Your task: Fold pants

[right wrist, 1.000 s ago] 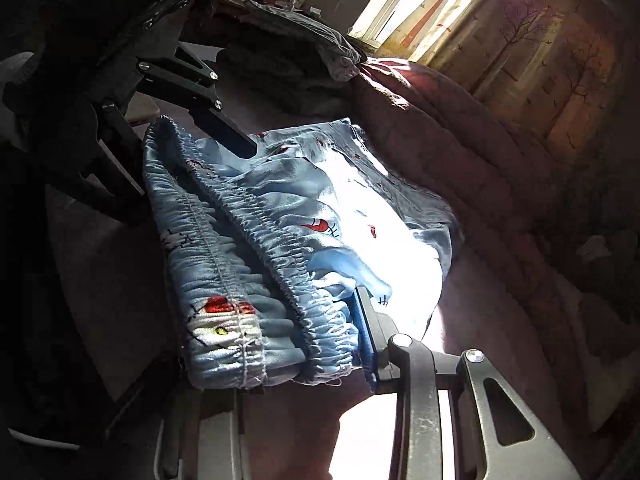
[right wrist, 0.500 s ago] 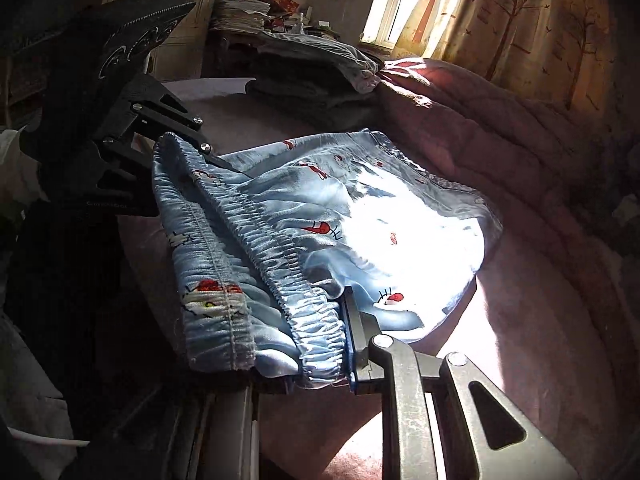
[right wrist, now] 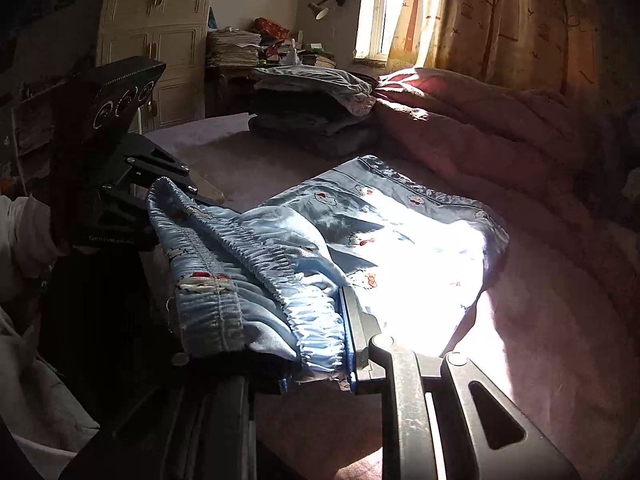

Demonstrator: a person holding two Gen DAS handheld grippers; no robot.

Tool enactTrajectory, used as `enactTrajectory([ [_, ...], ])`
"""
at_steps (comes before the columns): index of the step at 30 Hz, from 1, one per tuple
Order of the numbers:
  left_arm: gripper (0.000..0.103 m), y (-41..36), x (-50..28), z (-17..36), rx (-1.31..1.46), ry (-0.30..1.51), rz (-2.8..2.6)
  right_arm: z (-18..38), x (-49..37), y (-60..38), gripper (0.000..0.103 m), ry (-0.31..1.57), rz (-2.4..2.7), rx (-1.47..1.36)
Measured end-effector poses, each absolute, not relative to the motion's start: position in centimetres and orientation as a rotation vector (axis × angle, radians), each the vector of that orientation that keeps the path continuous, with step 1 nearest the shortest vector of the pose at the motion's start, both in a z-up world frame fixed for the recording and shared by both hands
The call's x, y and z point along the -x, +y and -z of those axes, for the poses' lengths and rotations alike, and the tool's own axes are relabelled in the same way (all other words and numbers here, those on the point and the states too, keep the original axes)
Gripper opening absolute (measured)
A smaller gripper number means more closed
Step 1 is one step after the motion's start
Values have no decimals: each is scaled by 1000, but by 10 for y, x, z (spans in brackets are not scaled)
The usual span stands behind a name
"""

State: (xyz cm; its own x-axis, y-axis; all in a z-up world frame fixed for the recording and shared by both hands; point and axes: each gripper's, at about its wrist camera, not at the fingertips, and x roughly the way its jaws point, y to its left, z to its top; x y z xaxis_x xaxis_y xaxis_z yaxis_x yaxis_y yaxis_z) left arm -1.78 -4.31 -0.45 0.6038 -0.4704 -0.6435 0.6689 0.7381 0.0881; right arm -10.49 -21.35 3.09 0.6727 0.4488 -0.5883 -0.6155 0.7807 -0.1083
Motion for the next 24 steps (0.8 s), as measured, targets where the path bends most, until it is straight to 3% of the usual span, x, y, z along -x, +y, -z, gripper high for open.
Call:
enactTrajectory([
  [5,8,-48,-19,1,-314,674,649,-34,66,-228,19,619,-587,200],
  [10,9,-49,-52,12,-277,737,600,-30,19,-240,28,694,-560,86],
  [12,9,-47,-63,19,-271,755,578,-26,5,-242,51,707,-534,62],
  [14,9,-46,-71,25,-258,769,559,-21,-4,-244,52,702,-512,45],
  [21,29,-34,-86,25,-214,766,509,-11,-13,-253,52,699,-399,34],
  [24,29,-29,-88,23,-200,759,489,-11,-13,-256,53,689,-365,26],
])
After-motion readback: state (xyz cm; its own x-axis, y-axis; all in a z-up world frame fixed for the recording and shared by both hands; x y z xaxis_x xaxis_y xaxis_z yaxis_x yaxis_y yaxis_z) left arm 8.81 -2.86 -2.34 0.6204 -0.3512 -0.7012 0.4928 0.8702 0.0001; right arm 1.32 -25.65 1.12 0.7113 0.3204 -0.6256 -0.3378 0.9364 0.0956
